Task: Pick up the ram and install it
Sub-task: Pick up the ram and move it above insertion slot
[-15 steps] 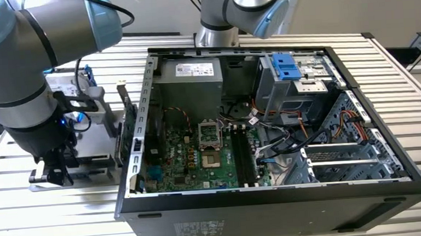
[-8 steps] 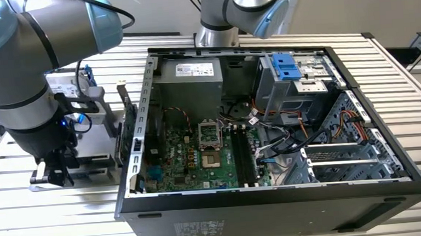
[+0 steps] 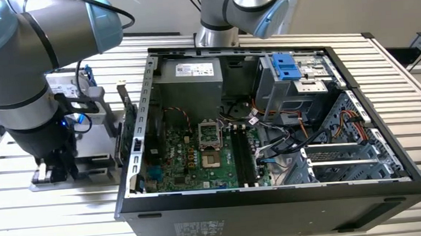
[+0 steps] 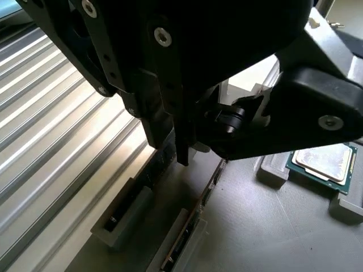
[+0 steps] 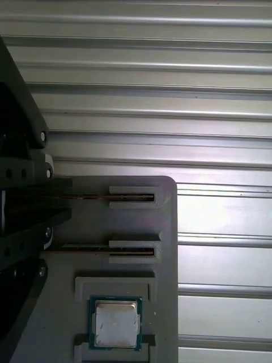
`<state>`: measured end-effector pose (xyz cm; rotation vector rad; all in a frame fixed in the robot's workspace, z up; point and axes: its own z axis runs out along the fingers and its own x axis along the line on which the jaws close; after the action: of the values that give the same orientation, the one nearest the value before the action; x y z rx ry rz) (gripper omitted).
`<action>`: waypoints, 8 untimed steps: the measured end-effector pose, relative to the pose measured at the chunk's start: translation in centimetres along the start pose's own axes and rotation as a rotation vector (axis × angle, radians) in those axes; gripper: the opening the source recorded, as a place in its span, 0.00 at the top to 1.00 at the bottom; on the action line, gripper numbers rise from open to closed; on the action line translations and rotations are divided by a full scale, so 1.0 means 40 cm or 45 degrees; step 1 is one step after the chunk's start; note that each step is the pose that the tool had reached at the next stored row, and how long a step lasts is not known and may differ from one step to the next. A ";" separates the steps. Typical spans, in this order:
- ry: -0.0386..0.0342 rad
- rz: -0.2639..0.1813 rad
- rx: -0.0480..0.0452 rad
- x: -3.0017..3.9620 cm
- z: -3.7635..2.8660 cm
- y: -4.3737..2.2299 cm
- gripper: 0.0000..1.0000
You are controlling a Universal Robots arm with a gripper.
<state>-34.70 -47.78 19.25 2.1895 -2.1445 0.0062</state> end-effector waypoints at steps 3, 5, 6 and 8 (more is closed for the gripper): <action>0.0000 0.000 0.000 0.000 0.001 0.000 1.00; 0.0000 0.000 0.000 0.000 0.001 0.000 1.00; 0.0000 0.000 0.000 0.000 0.001 0.000 1.00; 0.0000 0.000 0.000 0.000 0.001 0.000 1.00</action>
<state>-34.70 -47.78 19.21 2.1894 -2.1445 0.0062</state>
